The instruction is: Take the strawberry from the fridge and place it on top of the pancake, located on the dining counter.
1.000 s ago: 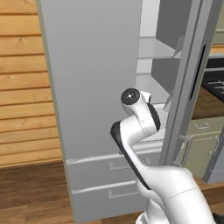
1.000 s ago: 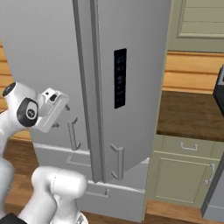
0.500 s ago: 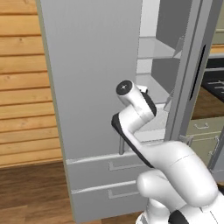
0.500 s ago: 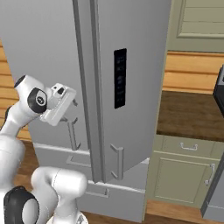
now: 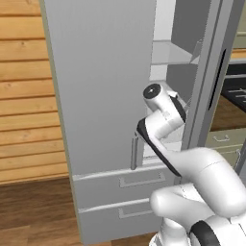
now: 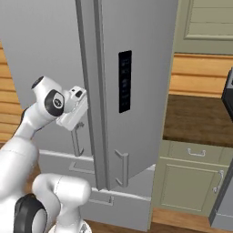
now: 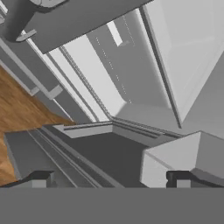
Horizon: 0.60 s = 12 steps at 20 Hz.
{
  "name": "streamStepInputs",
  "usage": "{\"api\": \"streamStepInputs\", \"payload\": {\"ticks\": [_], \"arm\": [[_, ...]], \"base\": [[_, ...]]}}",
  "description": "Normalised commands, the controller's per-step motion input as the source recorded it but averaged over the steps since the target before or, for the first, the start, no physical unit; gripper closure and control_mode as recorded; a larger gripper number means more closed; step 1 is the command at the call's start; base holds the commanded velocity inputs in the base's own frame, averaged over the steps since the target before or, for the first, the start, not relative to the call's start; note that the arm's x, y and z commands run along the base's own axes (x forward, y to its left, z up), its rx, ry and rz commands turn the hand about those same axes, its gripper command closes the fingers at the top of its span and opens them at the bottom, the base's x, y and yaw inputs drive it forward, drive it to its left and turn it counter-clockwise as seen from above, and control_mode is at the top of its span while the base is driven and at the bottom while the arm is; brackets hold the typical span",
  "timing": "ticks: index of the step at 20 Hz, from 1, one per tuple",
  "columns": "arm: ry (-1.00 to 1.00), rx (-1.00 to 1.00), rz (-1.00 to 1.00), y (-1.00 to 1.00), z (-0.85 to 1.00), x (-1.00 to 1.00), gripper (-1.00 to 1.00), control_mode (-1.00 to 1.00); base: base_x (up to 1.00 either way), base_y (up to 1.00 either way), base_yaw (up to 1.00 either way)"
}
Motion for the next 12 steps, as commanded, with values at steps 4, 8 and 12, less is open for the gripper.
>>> {"api": "streamStepInputs", "payload": {"ticks": [4, 8, 12], "arm": [[0.00, 0.00, 0.00, -0.50, 0.00, 0.14, -1.00, -1.00], [-0.11, 0.01, 0.00, -0.71, 0.00, -0.13, -1.00, -1.00], [-0.19, 0.01, 0.00, -0.69, 0.05, -0.50, -1.00, -1.00]], "base": [[0.00, 0.00, 0.00], [0.00, 0.00, 0.00], [0.00, 0.00, 0.00]]}}
